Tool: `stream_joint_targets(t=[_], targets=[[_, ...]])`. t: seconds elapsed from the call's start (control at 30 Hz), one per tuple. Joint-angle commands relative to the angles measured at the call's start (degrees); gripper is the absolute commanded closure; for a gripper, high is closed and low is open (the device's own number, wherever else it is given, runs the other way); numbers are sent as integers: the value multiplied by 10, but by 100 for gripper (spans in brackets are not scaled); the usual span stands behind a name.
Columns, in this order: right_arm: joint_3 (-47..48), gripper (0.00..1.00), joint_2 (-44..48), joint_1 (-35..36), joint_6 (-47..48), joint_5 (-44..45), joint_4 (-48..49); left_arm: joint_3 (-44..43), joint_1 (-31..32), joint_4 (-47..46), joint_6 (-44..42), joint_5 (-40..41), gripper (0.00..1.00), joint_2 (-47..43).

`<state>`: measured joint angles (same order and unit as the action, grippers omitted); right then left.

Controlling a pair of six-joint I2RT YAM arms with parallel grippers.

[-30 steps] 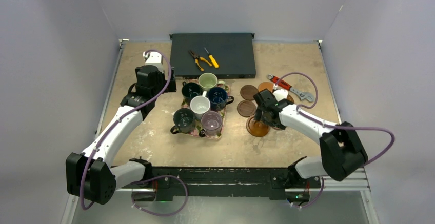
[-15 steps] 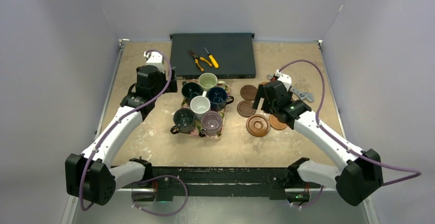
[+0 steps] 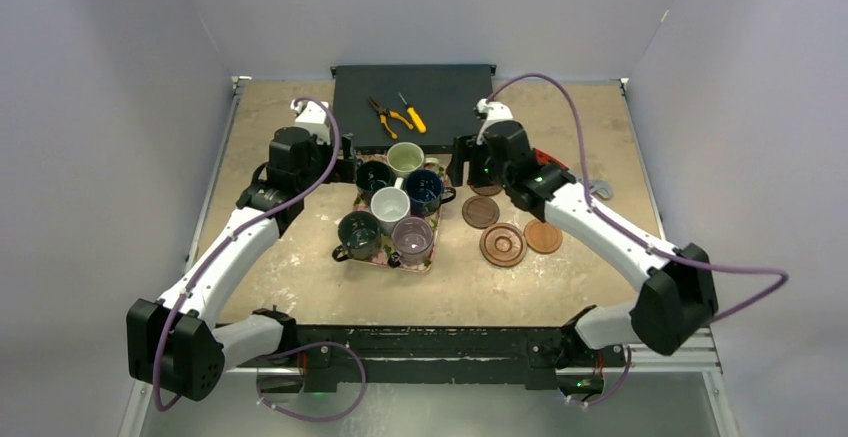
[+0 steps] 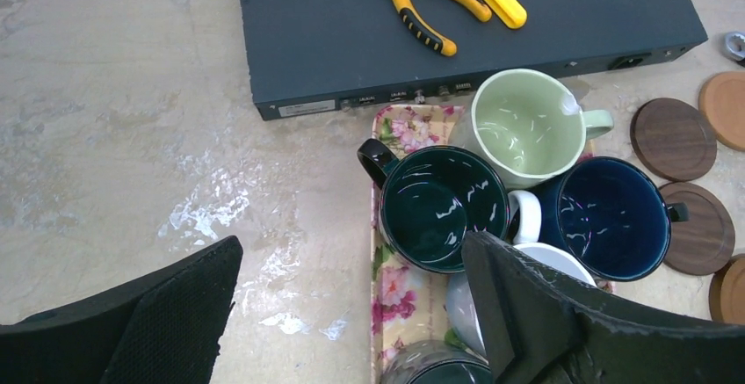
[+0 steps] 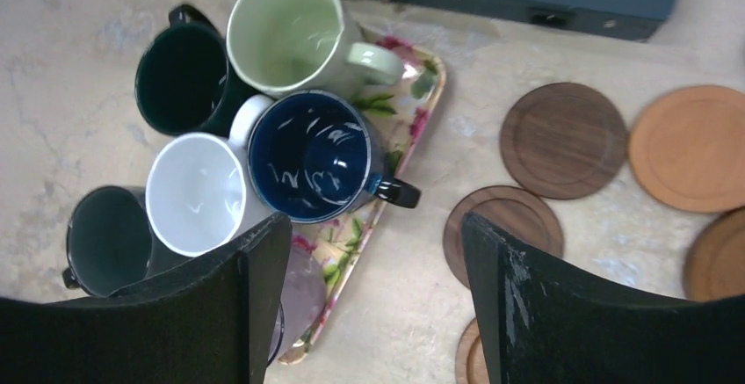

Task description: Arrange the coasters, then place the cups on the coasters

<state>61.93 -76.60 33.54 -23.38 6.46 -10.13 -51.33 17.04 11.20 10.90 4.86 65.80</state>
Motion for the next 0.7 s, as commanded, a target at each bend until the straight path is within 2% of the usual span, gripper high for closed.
stream_joint_targets(t=[0.0, 0.13, 0.23, 0.3, 0.43, 0.67], targets=[[38, 28, -50, 30, 31, 4, 0, -10, 4, -18, -3, -8, 4, 6], [90, 38, -117, 47, 13, 16, -47, -12, 4, -14, -3, 1, 6, 12], [97, 40, -140, 62, -68, 65, -87, -14, 4, -10, -3, 11, 6, 13], [93, 39, -147, 65, -121, 67, -96, -15, 4, -8, -2, 13, 6, 14], [54, 36, -139, 78, -197, 50, -45, -16, 4, -8, 4, 11, 6, 18], [21, 37, -156, 80, -276, 38, 13, -18, 4, -5, 6, 11, 6, 16]])
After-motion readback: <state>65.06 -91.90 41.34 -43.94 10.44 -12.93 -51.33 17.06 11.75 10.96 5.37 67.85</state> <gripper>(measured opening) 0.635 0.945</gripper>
